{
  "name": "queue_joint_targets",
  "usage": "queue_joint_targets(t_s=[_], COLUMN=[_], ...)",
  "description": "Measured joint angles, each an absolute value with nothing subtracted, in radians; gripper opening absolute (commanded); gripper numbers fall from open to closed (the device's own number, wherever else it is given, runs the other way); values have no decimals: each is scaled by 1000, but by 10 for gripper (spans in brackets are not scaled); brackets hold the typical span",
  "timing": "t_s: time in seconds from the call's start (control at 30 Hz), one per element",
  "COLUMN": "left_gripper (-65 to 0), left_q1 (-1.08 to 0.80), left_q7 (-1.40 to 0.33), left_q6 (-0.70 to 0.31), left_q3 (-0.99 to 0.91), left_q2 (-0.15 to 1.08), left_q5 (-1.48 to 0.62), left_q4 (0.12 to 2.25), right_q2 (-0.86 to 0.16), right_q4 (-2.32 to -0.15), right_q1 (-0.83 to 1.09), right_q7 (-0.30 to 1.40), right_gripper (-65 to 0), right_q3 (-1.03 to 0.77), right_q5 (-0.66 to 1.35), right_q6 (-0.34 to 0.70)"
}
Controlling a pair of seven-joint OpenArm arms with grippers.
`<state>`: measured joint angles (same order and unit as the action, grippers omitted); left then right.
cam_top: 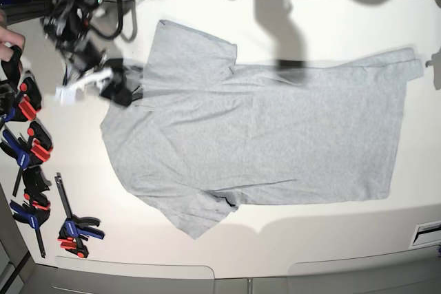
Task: Fold the T-shirt properly
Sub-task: 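Grasp the sleeve with the right gripper and fold it onto the body, then reach the right gripper to the collar and press the fold flat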
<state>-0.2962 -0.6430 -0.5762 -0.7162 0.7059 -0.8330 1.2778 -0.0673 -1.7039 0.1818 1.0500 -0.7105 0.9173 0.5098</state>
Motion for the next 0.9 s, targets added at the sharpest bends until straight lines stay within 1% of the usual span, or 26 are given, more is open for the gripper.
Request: queue_joint_targets(t_s=[0.1, 0.17, 0.3, 0.4, 0.47, 0.6, 0.7, 0.8, 0.9], left_gripper=[-384, -384, -384, -384, -384, -384, -384, -384, -384], left_q1=[-296, -297, -296, -296, -296, -296, -296, -296, -296], left_q7=[-643, -643, -650, -650, -650, -650, -650, -651, -657], left_q6=[-577, -577, -577, -577, -577, -577, -577, -577, -577], left_q3=[-716, -716, -716, -716, -716, -716, -716, -716, -716], left_q2=[712, 711, 712, 712, 712, 712, 712, 712, 712], left_q5=[-832, -832, -833, -833, -833, -833, -833, -833, -833], left_q4=[1278, 1278, 1278, 1278, 1278, 1278, 1278, 1278, 1278], right_q2=[-11, 23, 87, 121, 125, 125, 124, 125, 125], right_q4=[-1703, -1703, -1703, -1703, -1703, -1714, -1715, -1716, -1718], right_q1=[289, 349, 442, 451, 445, 443, 439, 439, 439], right_q7=[1068, 1063, 994, 950, 912, 845, 832, 830, 860], right_gripper=[-356, -355, -355, -355, -355, -356, -355, -355, -355], right_q3=[-749, -764, -769, -760, -722, -597, -494, -417, -378], right_q5=[993, 999, 948, 885, 849, 722, 672, 654, 654], right_q6=[532, 536, 535, 488, 435, 363, 321, 312, 305])
